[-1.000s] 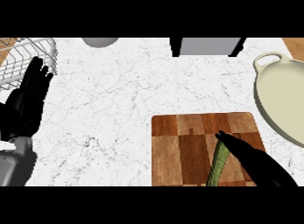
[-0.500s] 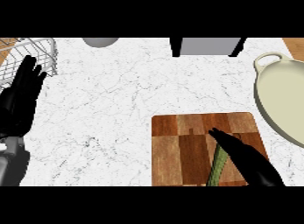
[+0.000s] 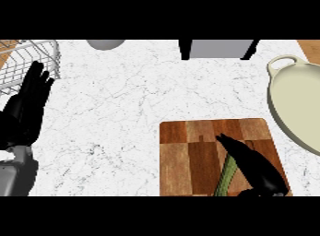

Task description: Pick the squash from the cutting board and place it in the pot

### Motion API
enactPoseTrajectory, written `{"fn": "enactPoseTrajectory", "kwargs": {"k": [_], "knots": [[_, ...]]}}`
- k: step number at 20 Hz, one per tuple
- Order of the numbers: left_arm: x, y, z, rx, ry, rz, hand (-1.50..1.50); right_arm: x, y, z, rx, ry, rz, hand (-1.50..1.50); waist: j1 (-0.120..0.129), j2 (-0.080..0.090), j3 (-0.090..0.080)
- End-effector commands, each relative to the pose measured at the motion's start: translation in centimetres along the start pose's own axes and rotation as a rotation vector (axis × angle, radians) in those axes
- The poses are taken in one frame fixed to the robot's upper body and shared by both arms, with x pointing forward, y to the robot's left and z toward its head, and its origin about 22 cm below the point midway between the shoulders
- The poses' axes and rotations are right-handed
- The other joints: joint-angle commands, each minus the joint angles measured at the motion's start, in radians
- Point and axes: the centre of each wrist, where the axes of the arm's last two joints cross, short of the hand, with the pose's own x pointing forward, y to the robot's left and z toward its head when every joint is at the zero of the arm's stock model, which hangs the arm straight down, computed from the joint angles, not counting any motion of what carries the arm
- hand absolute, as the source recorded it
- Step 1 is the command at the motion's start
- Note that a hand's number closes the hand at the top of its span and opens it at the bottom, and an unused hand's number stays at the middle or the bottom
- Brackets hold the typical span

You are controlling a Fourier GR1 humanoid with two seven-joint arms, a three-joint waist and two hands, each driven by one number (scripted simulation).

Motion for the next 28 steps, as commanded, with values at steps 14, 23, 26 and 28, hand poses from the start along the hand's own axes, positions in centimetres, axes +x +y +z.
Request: {"fn": "enactPoseTrajectory", "kwargs": {"k": [14,23,26,28], "knots": [[-0.1,1.4,-1.3,0.005,0.005,-0.011,0.0,-2.3,2.2,1.6,0.032,-0.179,0.149,1.5,-0.006,0.0,0.0],[0.7,0.3,0.1,0.014,0.005,-0.003,0.0,0.0,3.3,10.3,0.079,-0.398,0.303,1.5,-0.011,-0.002,0.0],[-2.2,1.3,1.2,0.02,0.013,0.0,0.0,1.5,3.9,12.4,0.0,-0.402,0.211,1.5,-0.016,-0.002,0.0],[-0.8,1.7,-0.2,0.025,0.008,-0.017,0.0,1.4,1.9,12.3,-0.134,-0.415,0.151,1.5,-0.025,-0.001,0.0]]}}
